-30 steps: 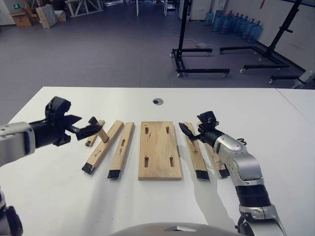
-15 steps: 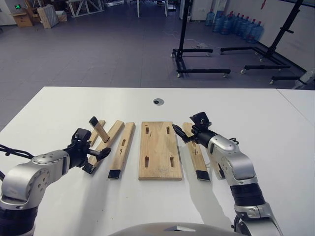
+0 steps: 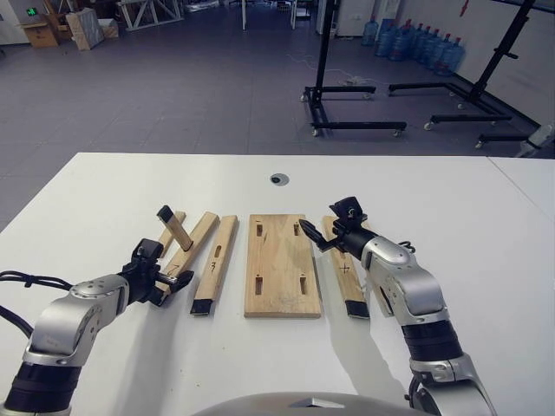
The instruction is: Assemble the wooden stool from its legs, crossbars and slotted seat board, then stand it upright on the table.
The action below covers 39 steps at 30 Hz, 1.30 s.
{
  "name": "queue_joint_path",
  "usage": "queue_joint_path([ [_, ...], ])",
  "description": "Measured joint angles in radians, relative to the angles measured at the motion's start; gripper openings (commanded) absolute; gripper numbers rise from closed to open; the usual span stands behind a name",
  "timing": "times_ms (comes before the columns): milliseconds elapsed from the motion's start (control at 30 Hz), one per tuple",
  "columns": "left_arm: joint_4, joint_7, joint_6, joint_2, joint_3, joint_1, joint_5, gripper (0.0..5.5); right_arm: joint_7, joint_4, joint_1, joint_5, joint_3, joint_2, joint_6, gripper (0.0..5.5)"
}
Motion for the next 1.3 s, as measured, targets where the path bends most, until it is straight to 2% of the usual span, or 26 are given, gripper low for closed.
queue_joint_path([
  [367, 0.032, -0.031, -0.079, -0.022, -0.022, 0.000, 0.057, 3.38, 0.001, 0.005, -0.010, 0.000, 0.007, 0.009, 0.008, 4.95],
  [633, 0.062, -0.051, -0.137, -0.027, -0.040, -0.003, 0.084, 2.07, 0.003, 0.009, -0.019, 0.000, 0.012, 0.012, 0.008, 4.95],
  [1067, 0.072, -0.050, -0.131, -0.051, -0.031, -0.022, 0.115, 2.04, 0.002, 0.013, -0.020, 0.000, 0.015, 0.017, 0.008, 4.95],
  [1167, 0.038, -0.057, -0.071, -0.048, 0.021, -0.066, 0.081, 2.04, 0.004, 0.019, -0.020, 0.000, 0.015, 0.017, 0.007, 4.95],
  [1300, -0.060, -0.095, 0.021, -0.034, 0.138, -0.259, -0.048, 2.04, 0.013, 0.036, -0.036, 0.000, 0.008, 0.011, 0.001, 4.95],
])
